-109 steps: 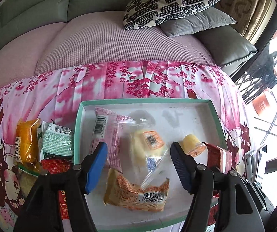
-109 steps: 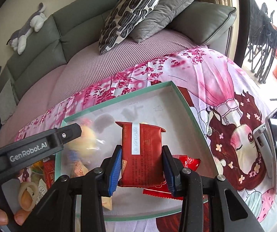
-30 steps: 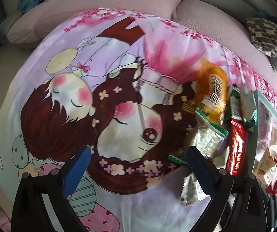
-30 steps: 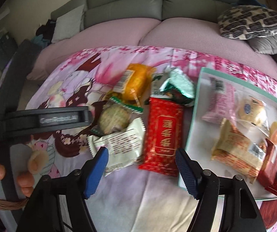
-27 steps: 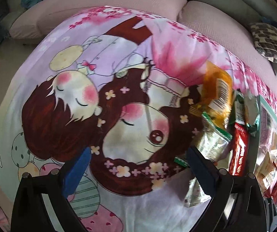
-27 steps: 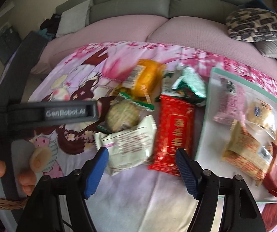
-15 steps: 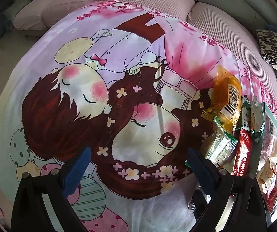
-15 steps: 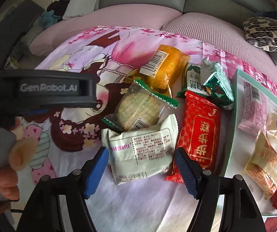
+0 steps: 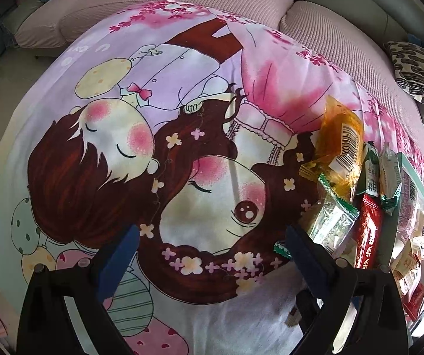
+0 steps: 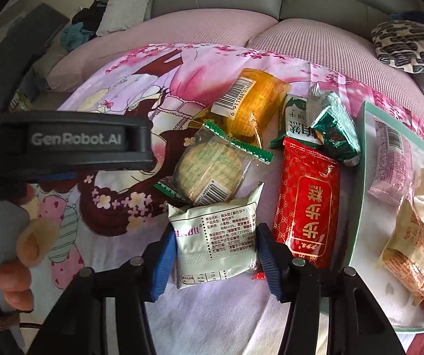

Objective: Organize snacks
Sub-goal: 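Grasp the white printed bag with the right tool while the left tool grasps the cracker bag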

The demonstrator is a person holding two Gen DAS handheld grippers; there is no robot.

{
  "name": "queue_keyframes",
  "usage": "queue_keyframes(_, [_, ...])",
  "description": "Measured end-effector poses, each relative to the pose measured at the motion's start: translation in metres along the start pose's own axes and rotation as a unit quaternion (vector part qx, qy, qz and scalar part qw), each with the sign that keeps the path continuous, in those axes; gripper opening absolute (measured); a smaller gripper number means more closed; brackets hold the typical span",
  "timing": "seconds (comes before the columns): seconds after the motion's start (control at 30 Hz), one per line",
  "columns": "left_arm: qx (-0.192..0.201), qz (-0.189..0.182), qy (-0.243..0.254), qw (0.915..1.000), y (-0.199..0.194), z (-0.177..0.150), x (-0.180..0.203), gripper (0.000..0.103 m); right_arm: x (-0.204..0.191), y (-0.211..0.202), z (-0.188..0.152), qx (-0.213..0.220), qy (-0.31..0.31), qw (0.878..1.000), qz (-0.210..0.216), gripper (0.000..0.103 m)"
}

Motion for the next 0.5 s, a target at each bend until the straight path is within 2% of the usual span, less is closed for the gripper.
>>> queue_keyframes(0.2, [0.006, -0.008, -0.006, 0.9999, -0.005, 0.004, 0.001, 0.099, -0.008, -0.021, 0.004, 0.022, 0.006, 0.999, 0.024, 0.056])
queue_keyframes(0.33, [0.011, -0.011, -0.009, 0.9998, -0.01, 0.004, -0.001, 0.099, -0.007, -0.034, 0.007, 0.031, 0.013, 0.999, 0.021, 0.056])
queue_keyframes(0.5, [0.013, -0.018, 0.009, 0.9997, -0.012, 0.003, 0.015, 0.099, 0.009, -0.056, 0.009, 0.041, 0.035, 0.999, -0.004, 0.056])
Point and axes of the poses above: each gripper's, at about its wrist camera, not at the fingertips, and y roughly the way its jaws point, x to its right, z to its top, the point moved 10 cm from there along y, roughly the way its jaws point, and after that the axes turned 7 degrees about z, right-handed, at the moved point
